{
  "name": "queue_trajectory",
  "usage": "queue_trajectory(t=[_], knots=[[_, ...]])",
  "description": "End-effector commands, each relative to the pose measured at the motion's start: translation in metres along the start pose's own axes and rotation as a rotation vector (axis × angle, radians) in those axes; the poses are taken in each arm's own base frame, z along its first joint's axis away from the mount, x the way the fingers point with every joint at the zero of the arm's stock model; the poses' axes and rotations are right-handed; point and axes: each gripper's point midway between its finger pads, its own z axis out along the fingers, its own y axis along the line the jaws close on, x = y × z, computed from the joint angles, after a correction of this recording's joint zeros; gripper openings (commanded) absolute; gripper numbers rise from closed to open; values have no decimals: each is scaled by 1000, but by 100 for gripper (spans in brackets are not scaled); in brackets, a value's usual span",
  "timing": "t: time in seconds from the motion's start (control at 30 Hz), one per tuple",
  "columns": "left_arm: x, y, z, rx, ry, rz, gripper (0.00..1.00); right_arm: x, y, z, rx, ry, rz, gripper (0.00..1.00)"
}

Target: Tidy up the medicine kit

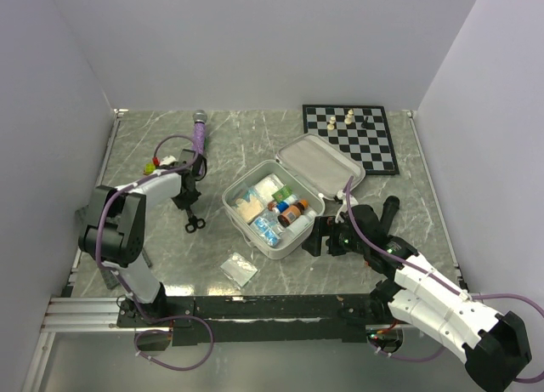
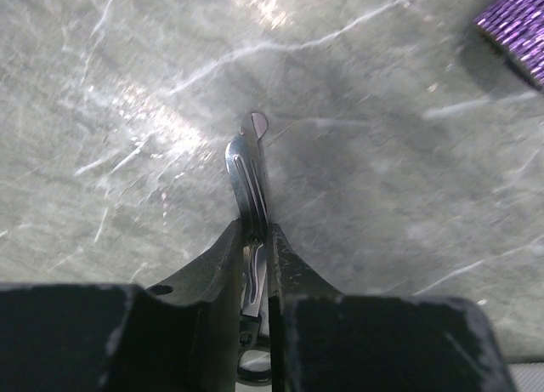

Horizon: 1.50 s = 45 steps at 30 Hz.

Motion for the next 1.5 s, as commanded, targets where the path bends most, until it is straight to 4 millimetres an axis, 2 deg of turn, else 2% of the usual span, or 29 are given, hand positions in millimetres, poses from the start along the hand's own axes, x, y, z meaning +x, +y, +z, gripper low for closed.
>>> queue_trajectory(t=[0.0,0.3,0.63,0.7,0.83,0.97,1.07,1.17,1.23,1.33,1.47], knots=[[13,16,-12,-19,59,33,1,-4,3,-1,-9,-14,-12,98],[-8,7,-40,42,18,5,1,-6,5,0,-13,-15,-12,99],[-13,7,-59,93,10,-9,1,-4,4,1,-12,-13,-9,98],[-16,4,-69,121,6,-16,1,-4,4,0,-10,-10,-8,99],[-31,-9,-109,225,-45,-37,1,-8,6,-2,-12,-22,-12,98],[-45,-27,-159,359,-97,-57,1,-12,7,-3,-7,-26,-16,98],[-53,-43,-200,450,-135,-56,1,-17,9,-5,-4,-37,-19,98],[-54,-59,-233,540,-147,-62,1,-20,10,-8,-3,-48,-22,98],[-51,-75,-253,615,-136,-69,1,-22,9,-10,5,-54,-25,98],[-35,-104,-274,723,-98,-65,1,-25,9,-11,16,-60,-26,98],[-2,-140,-279,759,-30,-5,1,-27,9,-14,24,-66,-28,98]])
